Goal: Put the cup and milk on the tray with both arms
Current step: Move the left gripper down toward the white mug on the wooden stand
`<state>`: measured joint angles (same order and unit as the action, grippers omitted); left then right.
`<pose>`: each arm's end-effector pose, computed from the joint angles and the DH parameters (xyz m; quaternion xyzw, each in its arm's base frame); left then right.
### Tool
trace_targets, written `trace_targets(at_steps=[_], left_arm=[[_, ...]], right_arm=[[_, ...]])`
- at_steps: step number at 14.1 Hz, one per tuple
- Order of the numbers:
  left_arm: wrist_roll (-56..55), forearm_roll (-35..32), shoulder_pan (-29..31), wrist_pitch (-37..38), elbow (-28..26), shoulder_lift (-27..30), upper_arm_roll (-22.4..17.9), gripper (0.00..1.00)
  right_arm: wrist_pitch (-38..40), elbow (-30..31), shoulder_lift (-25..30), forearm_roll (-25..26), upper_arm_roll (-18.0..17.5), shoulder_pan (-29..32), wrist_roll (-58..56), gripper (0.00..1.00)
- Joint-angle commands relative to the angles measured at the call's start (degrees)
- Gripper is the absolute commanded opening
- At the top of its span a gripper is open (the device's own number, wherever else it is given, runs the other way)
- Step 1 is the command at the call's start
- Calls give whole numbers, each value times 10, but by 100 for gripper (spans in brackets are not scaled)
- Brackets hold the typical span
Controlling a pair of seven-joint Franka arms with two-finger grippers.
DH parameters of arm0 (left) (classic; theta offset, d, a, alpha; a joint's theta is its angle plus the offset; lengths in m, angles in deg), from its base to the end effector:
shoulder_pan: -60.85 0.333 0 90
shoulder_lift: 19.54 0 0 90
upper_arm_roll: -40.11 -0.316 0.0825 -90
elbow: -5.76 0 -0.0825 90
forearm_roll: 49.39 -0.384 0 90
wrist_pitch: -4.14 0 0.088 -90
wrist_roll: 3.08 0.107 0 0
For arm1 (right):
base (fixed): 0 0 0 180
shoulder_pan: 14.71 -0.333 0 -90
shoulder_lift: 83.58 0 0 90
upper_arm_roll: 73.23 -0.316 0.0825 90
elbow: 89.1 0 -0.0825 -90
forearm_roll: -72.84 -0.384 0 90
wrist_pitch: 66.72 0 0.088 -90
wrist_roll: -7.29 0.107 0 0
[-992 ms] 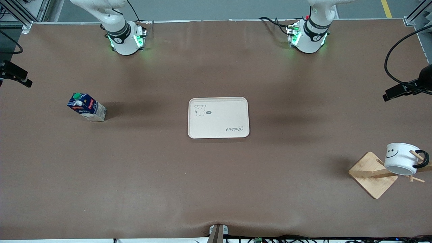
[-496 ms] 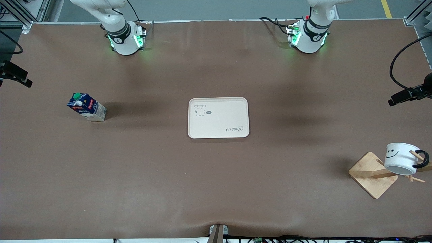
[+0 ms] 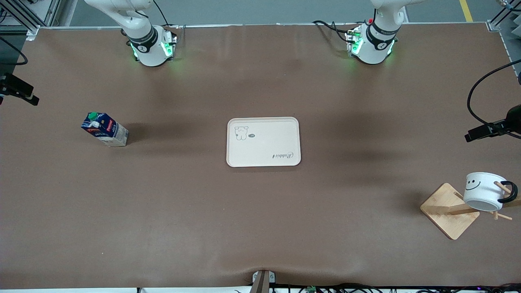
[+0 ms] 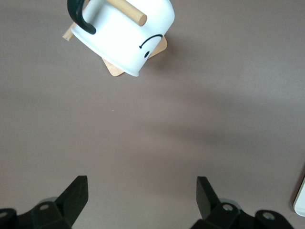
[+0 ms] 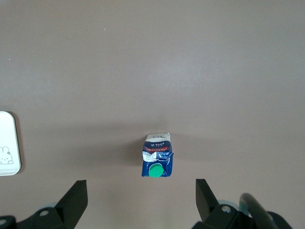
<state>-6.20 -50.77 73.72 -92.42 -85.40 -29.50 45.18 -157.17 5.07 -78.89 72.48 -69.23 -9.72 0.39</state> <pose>0.6013 0.0885 0.5236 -0.9948 -0.0936 0.0396 0.0026 0.5228 -0.0837 0.6351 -0.9998 0.0181 -0.0091 0.0048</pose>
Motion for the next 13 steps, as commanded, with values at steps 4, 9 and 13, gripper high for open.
trace_targets(at_steps=[4, 9, 13], left_arm=[[27, -9, 29, -54, -11, -22, 2, 100], [29, 27, 66, -187, -94, -5, 5, 100], [35, 71, 74, -238, -117, 1, 6, 100]], right_arm=[[8, -8, -1, -3, -8, 12, 3, 100], [8, -8, -1, -3, -8, 12, 3, 100], [8, -8, -1, -3, -8, 11, 2, 100]])
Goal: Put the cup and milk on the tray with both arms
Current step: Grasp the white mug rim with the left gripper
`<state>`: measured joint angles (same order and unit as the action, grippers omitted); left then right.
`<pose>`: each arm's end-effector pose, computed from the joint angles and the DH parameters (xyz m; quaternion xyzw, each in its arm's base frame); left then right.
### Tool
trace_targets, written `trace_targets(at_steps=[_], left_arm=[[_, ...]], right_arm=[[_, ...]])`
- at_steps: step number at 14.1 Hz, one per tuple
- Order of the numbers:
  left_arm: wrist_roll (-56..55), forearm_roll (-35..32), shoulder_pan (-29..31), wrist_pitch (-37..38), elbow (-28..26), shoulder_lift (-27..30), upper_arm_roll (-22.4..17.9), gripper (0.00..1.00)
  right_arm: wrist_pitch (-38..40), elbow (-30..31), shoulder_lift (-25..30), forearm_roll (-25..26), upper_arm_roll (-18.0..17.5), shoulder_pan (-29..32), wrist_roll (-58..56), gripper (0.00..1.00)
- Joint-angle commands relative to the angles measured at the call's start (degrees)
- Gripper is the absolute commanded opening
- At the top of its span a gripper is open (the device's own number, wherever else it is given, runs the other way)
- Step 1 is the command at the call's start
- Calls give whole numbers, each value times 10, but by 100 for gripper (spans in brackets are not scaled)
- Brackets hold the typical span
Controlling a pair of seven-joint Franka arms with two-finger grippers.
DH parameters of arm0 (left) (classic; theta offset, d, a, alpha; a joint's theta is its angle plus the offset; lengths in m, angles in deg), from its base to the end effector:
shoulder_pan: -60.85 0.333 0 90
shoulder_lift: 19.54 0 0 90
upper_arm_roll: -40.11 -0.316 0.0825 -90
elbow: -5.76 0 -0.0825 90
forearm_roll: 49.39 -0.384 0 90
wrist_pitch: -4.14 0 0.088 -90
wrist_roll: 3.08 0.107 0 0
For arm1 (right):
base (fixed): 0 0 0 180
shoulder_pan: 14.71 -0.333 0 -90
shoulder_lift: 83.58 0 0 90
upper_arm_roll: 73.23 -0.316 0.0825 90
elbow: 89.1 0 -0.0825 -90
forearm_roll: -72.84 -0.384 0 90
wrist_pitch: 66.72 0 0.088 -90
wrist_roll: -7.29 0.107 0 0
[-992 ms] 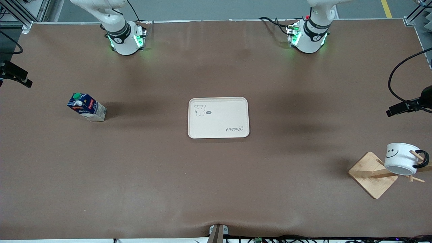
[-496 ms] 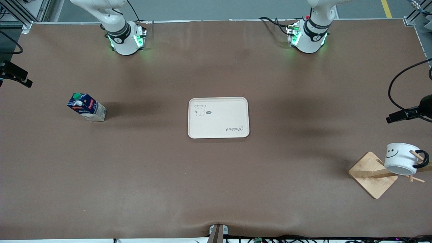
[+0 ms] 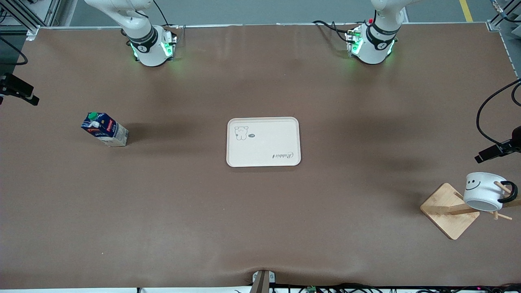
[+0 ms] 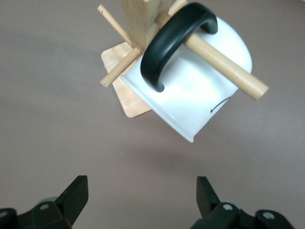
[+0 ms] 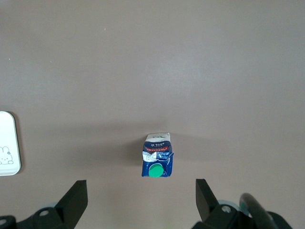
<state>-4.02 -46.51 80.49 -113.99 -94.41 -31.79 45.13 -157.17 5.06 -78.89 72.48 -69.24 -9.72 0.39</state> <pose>0.6115 0.1605 0.4570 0.9873 0.1472 0.0536 0.0258 0.5228 -0.0836 0.6352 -0.9998 0.0181 -0.0092 0.0048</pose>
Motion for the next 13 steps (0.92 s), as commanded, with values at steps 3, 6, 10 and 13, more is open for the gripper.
trace_targets(at_steps=[3, 6, 10, 13], left_arm=[[32, 32, 3, -106, -69, 38, 18, 100], [115, 32, 7, -184, -94, 35, 23, 100], [123, 32, 7, -223, -100, 32, 23, 100], [123, 35, 6, -226, -100, 28, 24, 100]], right_arm=[[8, -8, -1, -3, -8, 11, 2, 100], [8, -8, -1, -3, -8, 11, 2, 100], [8, -8, -1, -3, -8, 11, 2, 100], [8, -8, -1, -3, -8, 11, 2, 100]])
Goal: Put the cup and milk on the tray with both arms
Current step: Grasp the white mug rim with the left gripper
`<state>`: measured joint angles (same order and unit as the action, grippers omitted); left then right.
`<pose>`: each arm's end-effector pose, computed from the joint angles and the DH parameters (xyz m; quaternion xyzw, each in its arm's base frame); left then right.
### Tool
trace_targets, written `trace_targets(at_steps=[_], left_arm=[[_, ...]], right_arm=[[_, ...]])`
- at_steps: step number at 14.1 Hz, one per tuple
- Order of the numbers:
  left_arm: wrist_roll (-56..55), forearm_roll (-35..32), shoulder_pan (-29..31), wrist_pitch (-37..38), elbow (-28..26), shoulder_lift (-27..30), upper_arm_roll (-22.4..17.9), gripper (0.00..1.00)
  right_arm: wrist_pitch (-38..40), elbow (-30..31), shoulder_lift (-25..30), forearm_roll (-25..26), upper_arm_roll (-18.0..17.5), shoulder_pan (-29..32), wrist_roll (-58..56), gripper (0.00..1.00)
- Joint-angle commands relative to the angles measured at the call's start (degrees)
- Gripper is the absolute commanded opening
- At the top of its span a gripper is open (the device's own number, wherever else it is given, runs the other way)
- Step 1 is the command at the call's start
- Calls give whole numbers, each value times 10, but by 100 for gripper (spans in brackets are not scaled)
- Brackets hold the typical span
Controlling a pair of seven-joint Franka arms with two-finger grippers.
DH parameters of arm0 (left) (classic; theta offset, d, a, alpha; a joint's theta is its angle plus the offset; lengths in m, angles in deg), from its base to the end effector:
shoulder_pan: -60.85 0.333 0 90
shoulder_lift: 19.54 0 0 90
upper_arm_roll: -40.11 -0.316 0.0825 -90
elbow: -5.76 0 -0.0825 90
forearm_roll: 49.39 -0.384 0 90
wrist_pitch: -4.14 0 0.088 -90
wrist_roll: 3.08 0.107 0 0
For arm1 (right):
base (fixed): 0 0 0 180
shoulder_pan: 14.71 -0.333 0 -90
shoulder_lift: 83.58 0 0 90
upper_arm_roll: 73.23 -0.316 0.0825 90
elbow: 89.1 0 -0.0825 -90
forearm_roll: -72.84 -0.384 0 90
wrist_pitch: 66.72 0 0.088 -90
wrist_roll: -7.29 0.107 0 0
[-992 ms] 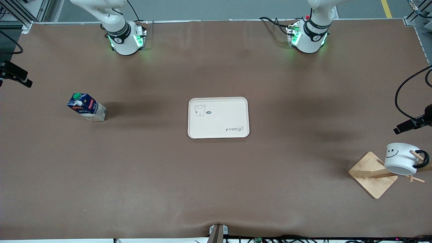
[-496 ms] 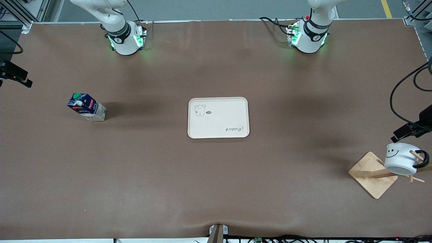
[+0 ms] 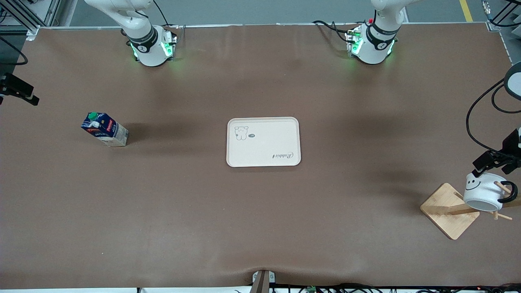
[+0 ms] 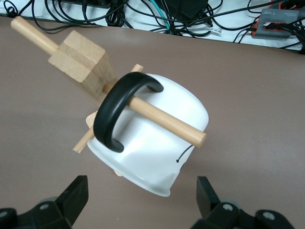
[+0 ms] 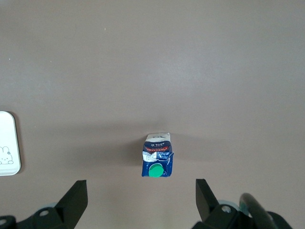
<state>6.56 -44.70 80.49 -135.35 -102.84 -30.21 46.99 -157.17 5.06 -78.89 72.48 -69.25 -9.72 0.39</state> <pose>0.6179 0.1435 0.4433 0.9819 0.0557 0.1807 0.0074 0.5229 -0.0835 0.6352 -0.9998 0.0180 -0.0092 0.0048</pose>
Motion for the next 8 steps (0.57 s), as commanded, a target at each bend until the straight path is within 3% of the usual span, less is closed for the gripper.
trace_targets(at_steps=[1, 8], left_arm=[[17, 29, 4, -13, -16, 10, 5, 100], [15, 35, -6, -32, -11, -10, 6, 89]], right_arm=[[8, -8, -1, -3, -8, 11, 2, 100], [8, -8, -1, -3, -8, 12, 2, 100]])
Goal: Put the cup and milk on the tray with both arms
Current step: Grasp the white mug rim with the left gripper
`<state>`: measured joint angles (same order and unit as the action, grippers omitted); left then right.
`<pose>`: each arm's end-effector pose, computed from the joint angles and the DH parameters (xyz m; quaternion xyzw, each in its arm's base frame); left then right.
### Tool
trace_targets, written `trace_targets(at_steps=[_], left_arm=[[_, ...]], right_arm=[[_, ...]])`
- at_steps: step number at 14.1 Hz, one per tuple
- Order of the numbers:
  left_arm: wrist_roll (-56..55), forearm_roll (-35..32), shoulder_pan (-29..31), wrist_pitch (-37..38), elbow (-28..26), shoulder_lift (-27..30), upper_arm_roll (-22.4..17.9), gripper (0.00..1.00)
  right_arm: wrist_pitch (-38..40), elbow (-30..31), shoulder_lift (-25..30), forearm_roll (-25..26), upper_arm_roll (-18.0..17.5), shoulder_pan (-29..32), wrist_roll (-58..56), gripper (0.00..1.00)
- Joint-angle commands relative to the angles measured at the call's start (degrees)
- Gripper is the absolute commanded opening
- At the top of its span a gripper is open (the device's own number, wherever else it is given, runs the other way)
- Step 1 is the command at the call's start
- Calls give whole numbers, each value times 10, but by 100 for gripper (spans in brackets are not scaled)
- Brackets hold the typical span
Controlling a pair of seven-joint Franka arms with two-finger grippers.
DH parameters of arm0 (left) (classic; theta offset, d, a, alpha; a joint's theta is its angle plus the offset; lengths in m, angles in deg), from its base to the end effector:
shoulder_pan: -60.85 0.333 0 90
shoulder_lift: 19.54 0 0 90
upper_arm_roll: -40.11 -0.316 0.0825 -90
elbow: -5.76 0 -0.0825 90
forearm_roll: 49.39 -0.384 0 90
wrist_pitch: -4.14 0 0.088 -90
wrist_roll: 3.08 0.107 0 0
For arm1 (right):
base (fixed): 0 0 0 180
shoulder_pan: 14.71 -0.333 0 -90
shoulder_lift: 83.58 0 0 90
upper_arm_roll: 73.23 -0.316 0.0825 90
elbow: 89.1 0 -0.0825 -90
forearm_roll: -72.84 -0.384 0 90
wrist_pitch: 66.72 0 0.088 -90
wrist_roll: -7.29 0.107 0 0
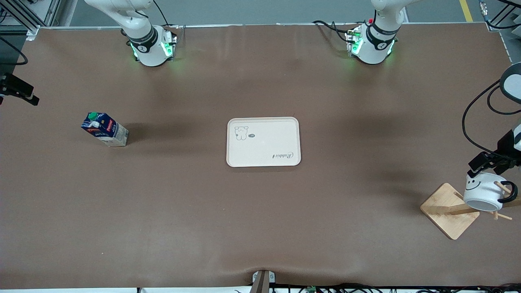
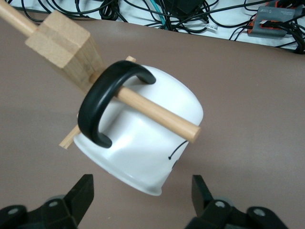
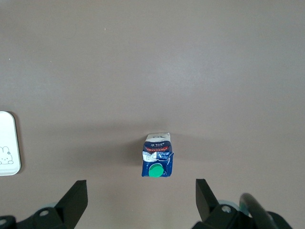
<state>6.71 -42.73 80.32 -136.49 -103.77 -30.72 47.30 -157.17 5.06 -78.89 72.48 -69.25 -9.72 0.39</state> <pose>0.6182 0.1386 0.4321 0.9814 0.0624 0.1805 0.0217 0.5229 -0.0835 0.6352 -0.9998 0.0180 -0.0092 0.0048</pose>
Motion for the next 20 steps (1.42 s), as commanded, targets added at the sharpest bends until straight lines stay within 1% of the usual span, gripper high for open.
trace_targets(at_steps=[1, 3, 5, 6, 10, 16, 18, 20], left_arm=[[14, 15, -7, -26, 0, -10, 3, 88], [14, 14, -14, -32, 3, -13, 2, 86], [15, 11, -15, -38, 10, -20, 2, 79], [15, 9, -16, -39, 13, -22, 2, 77], [16, 7, -17, -39, 22, -31, 2, 74], [24, 6, -17, -38, 21, -31, 2, 59], [32, 7, -16, -37, 21, -31, 2, 52], [36, 7, -17, -36, 21, -31, 2, 47]], right_arm=[[8, -8, -1, -3, -8, 12, 2, 100], [7, -8, -1, -3, -8, 12, 2, 100], [7, -8, -1, -3, -8, 12, 2, 100], [7, -8, -1, -3, -8, 12, 2, 100], [7, -8, -1, -3, -8, 12, 2, 100], [7, -8, -1, -3, -8, 12, 2, 100], [7, -8, -1, -3, -8, 13, 2, 100], [7, -8, -1, -3, -8, 13, 2, 100]])
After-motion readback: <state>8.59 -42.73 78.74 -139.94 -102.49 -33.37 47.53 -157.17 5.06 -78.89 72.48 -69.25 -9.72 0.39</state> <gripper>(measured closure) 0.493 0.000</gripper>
